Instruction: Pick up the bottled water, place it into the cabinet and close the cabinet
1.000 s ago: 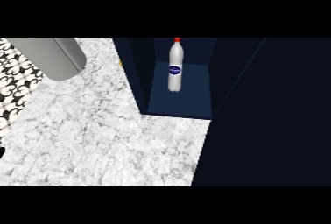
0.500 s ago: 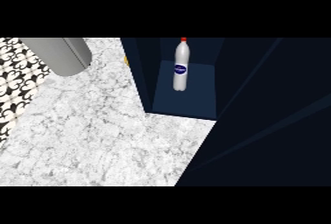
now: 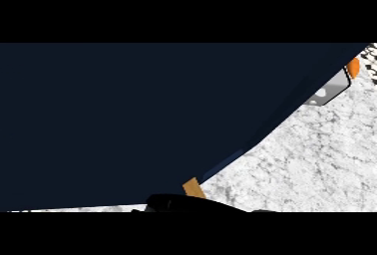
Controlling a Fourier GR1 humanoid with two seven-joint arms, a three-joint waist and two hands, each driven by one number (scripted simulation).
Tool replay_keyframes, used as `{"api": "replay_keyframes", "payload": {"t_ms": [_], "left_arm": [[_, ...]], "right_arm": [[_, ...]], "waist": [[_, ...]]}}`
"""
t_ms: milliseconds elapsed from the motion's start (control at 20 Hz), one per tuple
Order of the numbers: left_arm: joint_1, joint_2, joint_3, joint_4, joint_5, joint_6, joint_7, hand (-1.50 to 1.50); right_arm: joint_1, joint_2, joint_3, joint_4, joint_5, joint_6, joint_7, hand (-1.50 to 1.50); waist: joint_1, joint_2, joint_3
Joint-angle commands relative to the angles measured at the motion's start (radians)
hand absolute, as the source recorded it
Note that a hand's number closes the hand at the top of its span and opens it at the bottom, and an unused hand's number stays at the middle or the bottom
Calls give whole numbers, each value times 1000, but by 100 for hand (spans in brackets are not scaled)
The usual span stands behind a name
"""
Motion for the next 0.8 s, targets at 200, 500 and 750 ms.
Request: {"api": "replay_keyframes", "payload": {"t_ms": [200, 500, 750], "left_arm": [[128, -60, 79, 59, -15, -118, -74, -150], [219, -57, 231, 102, 43, -233, -63, -150], [248, -125, 252, 46, -7, -226, -28, -150]], "right_arm": [[-366, 30, -36, 307, -219, -72, -31, 150], [-299, 31, -136, 456, -319, 31, -55, 150], [-347, 31, -215, 589, -330, 72, -52, 150]], "waist": [[-62, 3, 7], [-95, 7, 10], [-110, 7, 10]]}}
